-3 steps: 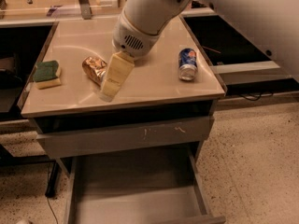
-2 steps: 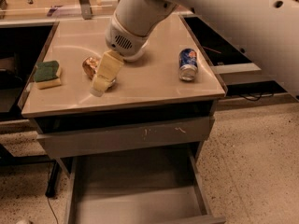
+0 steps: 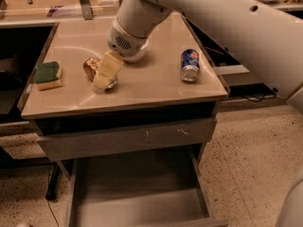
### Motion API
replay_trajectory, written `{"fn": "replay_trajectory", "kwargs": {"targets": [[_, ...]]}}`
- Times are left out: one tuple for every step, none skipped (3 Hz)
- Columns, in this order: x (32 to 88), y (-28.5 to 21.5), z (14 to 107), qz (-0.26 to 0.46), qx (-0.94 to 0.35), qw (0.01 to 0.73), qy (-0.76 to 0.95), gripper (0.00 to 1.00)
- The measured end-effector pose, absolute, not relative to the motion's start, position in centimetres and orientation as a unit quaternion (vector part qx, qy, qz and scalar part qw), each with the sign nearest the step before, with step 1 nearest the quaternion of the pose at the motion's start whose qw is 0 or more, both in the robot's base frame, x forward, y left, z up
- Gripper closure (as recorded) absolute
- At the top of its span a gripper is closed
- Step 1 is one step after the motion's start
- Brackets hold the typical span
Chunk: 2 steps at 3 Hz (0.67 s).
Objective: Place orange can into middle drawer
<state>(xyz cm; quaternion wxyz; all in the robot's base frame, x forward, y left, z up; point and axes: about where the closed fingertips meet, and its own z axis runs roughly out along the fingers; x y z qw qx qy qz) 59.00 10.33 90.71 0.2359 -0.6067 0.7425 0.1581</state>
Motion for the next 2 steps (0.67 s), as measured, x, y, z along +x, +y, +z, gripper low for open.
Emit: {"fn": "replay_trajectory", "kwargs": {"targets": [[60.3, 11.7, 89.0, 0.183, -0.588, 0.238, 0.751, 0.00], [63.3, 13.0, 87.0, 0.212, -0.548, 0.229, 0.776, 0.00]]}}
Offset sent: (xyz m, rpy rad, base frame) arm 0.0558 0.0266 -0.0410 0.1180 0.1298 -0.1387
